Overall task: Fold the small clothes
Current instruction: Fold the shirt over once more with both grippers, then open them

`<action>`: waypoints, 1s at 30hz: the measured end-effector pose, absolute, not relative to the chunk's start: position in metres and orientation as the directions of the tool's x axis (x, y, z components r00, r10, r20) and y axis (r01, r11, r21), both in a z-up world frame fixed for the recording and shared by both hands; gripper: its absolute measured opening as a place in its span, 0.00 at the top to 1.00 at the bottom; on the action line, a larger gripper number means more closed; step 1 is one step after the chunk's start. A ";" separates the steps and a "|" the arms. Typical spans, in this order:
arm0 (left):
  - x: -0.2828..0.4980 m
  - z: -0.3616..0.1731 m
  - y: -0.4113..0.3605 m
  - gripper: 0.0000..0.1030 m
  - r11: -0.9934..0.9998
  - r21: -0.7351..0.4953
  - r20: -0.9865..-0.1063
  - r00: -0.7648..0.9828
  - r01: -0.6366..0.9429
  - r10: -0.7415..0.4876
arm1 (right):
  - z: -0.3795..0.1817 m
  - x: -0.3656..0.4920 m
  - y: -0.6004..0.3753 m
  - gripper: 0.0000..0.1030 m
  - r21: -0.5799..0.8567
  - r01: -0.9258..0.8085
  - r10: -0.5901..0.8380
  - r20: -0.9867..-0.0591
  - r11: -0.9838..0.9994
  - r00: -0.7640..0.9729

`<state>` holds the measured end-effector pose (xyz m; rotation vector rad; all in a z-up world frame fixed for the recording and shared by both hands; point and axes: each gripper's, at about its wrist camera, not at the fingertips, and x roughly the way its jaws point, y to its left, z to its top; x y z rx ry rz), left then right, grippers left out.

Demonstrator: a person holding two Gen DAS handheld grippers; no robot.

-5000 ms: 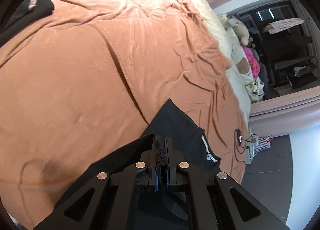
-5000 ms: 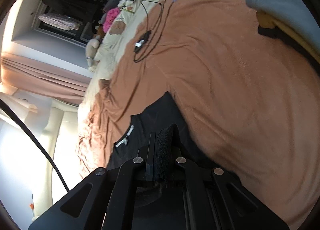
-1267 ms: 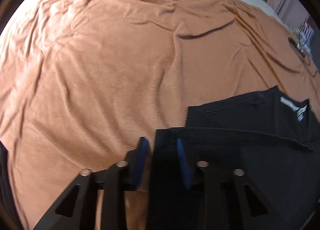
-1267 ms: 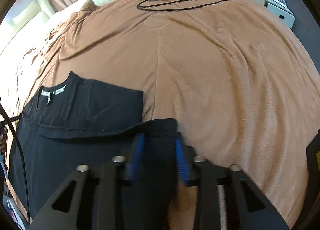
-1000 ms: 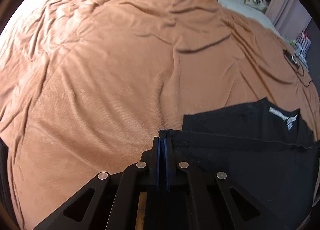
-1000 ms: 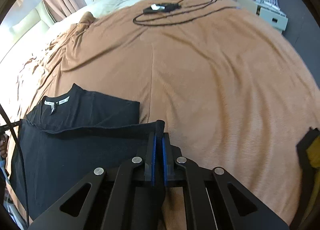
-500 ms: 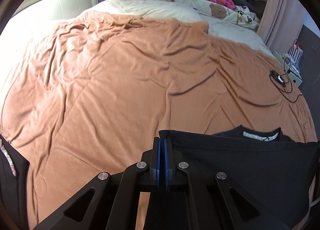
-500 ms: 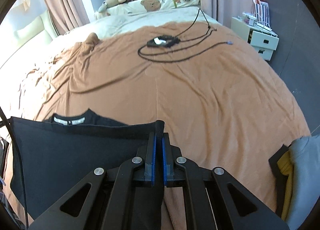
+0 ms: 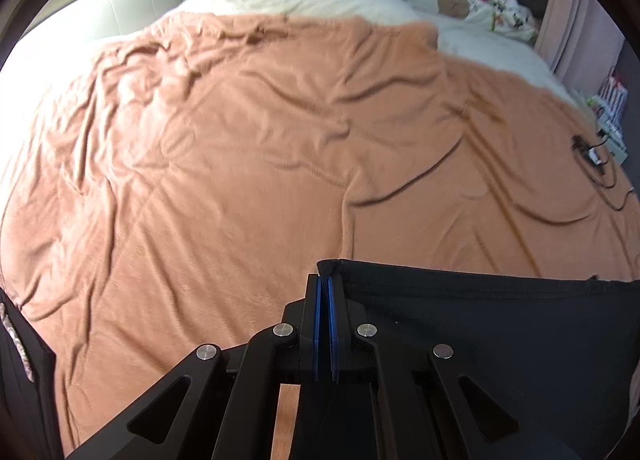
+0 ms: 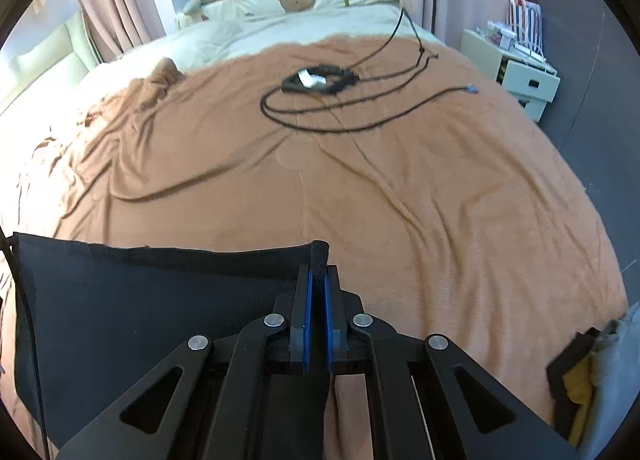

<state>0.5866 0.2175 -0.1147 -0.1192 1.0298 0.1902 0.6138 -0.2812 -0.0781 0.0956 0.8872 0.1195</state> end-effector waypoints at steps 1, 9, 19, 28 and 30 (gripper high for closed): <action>0.590 -0.122 0.218 0.97 0.977 -0.002 -0.868 0.486 -0.213 0.104 | -0.082 0.621 -0.280 0.99 0.130 -0.064 0.142 -0.775 0.989 0.616; 0.605 -0.159 0.219 0.97 0.976 0.020 -0.888 0.445 -0.215 0.116 | -0.107 0.653 -0.275 0.99 0.115 -0.059 0.128 -0.802 0.992 0.584; 0.611 -0.131 0.220 0.97 0.979 0.016 -0.853 0.508 -0.205 0.121 | -0.096 0.652 -0.268 0.99 0.082 -0.036 0.086 -0.773 0.996 0.629; 0.621 -0.144 0.207 0.94 0.977 0.039 -0.891 0.436 -0.209 0.129 | -0.116 0.669 -0.252 0.92 0.032 -0.039 0.048 -0.840 0.999 0.541; 0.613 -0.140 0.207 0.80 0.979 0.043 -0.894 0.431 -0.199 0.127 | -0.109 0.659 -0.254 0.67 0.051 -0.047 0.069 -0.830 0.998 0.553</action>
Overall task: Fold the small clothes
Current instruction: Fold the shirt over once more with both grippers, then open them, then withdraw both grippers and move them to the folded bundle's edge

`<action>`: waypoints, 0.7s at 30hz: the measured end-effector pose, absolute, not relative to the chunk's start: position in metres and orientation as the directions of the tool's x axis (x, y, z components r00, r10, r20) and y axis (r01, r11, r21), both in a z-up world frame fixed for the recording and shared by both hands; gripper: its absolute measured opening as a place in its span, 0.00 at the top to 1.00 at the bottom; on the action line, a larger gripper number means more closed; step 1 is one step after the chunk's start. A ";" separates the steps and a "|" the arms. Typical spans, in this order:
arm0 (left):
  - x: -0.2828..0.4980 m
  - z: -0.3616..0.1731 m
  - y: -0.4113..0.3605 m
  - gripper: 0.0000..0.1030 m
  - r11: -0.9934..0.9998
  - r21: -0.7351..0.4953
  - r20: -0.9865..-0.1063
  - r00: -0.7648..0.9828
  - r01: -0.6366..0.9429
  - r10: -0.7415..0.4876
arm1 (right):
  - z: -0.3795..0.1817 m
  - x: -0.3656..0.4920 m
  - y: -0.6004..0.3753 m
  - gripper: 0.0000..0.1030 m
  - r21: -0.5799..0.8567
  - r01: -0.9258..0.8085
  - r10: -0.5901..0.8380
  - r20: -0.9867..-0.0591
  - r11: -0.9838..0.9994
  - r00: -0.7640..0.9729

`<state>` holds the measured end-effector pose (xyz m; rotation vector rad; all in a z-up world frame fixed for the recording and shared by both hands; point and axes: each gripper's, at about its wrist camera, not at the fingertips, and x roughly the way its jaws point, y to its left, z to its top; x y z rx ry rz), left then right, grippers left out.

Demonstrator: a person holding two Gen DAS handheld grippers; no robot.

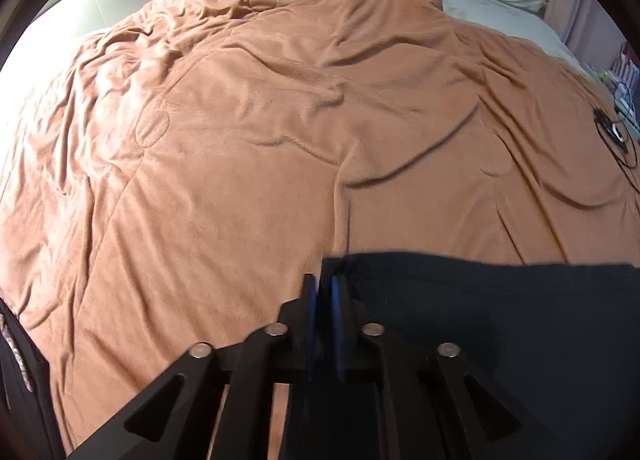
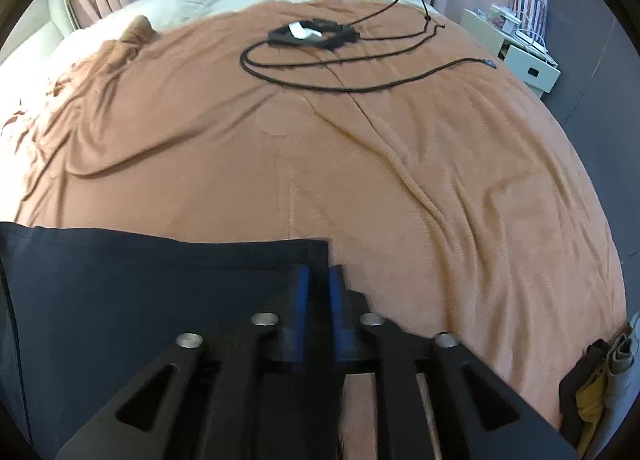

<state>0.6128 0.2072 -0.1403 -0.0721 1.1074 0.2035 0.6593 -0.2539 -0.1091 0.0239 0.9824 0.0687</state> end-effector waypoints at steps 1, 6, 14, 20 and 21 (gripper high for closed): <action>0.607 -0.137 0.209 0.74 0.978 0.044 -0.895 0.428 -0.204 0.130 | -0.106 0.655 -0.256 0.44 0.061 -0.049 0.078 -0.825 0.997 0.559; 0.570 -0.119 0.226 0.41 0.967 -0.037 -0.882 0.462 -0.254 0.088 | -0.089 0.620 -0.270 0.38 0.160 -0.046 0.156 -0.798 0.986 0.582; 0.506 -0.097 0.238 0.31 0.954 -0.087 -0.871 0.487 -0.286 0.067 | -0.068 0.554 -0.276 0.38 0.123 -0.048 0.126 -0.780 0.991 0.614; 0.460 -0.087 0.240 0.20 0.946 -0.145 -0.858 0.514 -0.290 0.027 | -0.058 0.509 -0.286 0.24 0.194 -0.043 0.180 -0.776 0.980 0.604; 0.452 -0.086 0.239 0.14 0.946 -0.147 -0.854 0.519 -0.290 0.026 | -0.055 0.502 -0.288 0.18 0.189 -0.036 0.171 -0.771 0.981 0.613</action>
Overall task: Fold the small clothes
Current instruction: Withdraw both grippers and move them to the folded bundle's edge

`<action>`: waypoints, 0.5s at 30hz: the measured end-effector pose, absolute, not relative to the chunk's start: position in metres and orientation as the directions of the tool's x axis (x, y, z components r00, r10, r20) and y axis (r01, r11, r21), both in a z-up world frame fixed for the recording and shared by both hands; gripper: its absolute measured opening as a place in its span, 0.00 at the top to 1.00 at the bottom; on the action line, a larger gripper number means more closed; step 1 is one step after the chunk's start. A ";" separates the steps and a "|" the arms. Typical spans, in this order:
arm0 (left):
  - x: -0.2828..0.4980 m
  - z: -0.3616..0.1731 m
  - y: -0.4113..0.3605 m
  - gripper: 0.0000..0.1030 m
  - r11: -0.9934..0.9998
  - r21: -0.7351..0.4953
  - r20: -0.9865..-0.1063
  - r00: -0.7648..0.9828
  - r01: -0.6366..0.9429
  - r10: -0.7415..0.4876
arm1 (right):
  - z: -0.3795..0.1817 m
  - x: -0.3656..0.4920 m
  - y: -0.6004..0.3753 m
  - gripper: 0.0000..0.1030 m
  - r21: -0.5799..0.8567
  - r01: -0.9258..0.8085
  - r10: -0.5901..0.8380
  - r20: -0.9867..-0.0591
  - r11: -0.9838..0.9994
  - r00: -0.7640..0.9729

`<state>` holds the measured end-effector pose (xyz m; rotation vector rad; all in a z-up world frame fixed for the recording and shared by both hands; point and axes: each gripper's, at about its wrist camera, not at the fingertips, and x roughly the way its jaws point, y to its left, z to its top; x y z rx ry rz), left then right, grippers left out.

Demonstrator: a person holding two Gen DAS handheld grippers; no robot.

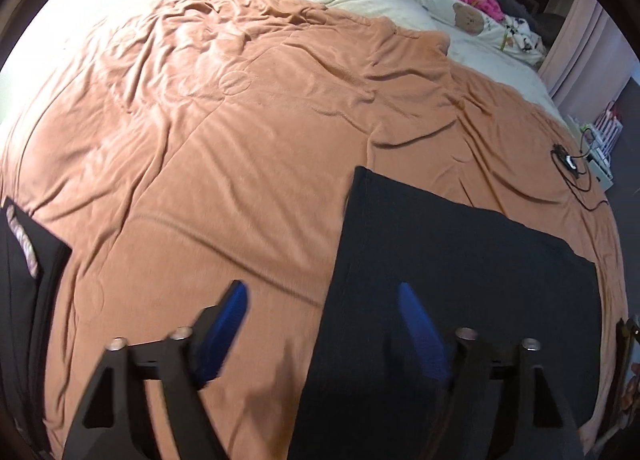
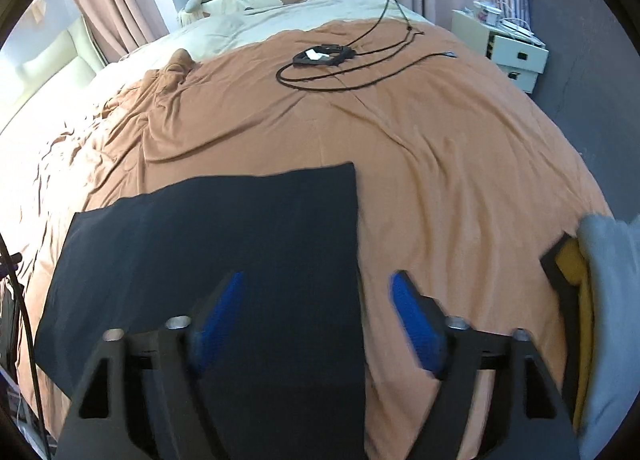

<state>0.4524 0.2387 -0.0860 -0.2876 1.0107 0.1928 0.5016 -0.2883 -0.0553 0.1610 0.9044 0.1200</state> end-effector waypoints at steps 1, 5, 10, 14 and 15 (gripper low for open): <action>0.444 -0.086 0.237 0.12 0.944 -0.162 -0.849 0.529 -0.288 0.016 | -0.051 0.493 -0.292 0.16 0.193 -0.032 0.170 -0.763 0.981 0.624; 0.416 -0.087 0.232 0.04 0.937 -0.207 -0.837 0.546 -0.282 -0.021 | -0.043 0.461 -0.302 0.05 0.263 -0.016 0.214 -0.745 0.965 0.632; 0.380 -0.088 0.223 0.00 0.930 -0.255 -0.816 0.575 -0.263 -0.061 | -0.047 0.421 -0.312 0.01 0.301 -0.011 0.236 -0.724 0.953 0.648; 0.355 -0.093 0.220 0.00 0.921 -0.276 -0.818 0.571 -0.273 -0.076 | -0.056 0.396 -0.325 0.01 0.362 0.003 0.276 -0.717 0.932 0.640; 0.349 -0.094 0.220 0.00 0.919 -0.284 -0.820 0.567 -0.272 -0.086 | -0.057 0.390 -0.328 0.01 0.372 0.007 0.282 -0.715 0.928 0.640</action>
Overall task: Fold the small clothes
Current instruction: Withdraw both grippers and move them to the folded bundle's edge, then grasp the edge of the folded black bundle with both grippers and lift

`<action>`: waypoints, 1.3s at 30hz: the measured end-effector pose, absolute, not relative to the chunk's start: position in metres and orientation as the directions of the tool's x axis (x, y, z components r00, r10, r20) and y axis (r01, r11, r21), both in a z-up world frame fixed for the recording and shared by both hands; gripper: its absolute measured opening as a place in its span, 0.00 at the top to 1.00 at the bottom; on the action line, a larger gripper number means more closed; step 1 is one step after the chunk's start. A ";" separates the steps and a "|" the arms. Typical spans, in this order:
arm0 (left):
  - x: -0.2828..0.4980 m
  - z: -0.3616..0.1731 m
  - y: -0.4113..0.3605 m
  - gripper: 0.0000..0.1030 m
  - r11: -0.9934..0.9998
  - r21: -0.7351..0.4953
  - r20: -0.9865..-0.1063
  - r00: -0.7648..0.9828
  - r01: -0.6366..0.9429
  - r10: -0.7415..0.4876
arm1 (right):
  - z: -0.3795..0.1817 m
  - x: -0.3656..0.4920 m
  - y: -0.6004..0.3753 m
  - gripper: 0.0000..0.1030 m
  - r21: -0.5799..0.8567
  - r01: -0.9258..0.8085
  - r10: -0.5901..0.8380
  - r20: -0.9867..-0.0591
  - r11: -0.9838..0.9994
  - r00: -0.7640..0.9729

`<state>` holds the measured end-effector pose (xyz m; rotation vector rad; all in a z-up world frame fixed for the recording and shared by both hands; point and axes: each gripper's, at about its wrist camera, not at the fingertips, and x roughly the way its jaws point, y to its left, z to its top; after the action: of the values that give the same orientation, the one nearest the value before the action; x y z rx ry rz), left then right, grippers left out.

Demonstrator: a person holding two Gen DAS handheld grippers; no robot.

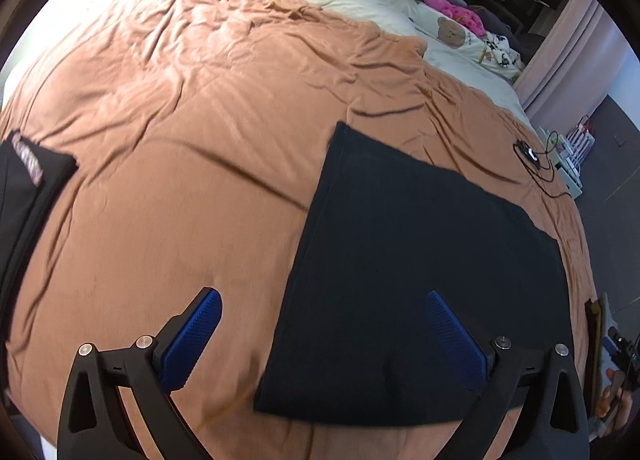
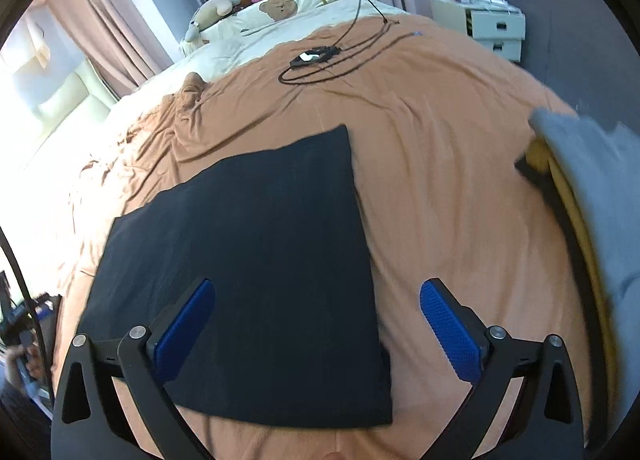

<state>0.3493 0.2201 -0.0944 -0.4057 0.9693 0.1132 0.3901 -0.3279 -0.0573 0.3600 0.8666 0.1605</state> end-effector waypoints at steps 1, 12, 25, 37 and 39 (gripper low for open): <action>0.342 -0.096 0.220 0.00 0.915 -0.299 -0.818 0.566 -0.270 -0.101 | -0.059 0.385 -0.331 0.01 0.373 0.014 0.279 -0.716 0.928 0.640; 0.279 -0.113 0.216 0.02 0.879 -0.382 -0.793 0.590 -0.286 -0.153 | -0.069 0.319 -0.340 0.01 0.382 0.020 0.275 -0.699 0.924 0.660; 0.245 -0.144 0.206 0.33 0.810 -0.501 -0.758 0.606 -0.304 -0.241 | -0.106 0.275 -0.357 0.13 0.556 0.090 0.357 -0.641 0.827 0.680; 0.260 -0.180 0.218 0.60 0.735 -0.534 -0.781 0.577 -0.418 -0.239 | -0.158 0.281 -0.385 0.44 0.714 0.216 0.432 -0.605 0.666 0.669; 0.262 -0.185 0.220 0.60 0.724 -0.541 -0.780 0.577 -0.428 -0.243 | -0.162 0.282 -0.386 0.44 0.732 0.225 0.434 -0.591 0.643 0.680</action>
<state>0.2616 0.2197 -0.1852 -0.7852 0.9763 0.1223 0.2823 -0.3863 -0.1618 0.8906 0.8424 0.1367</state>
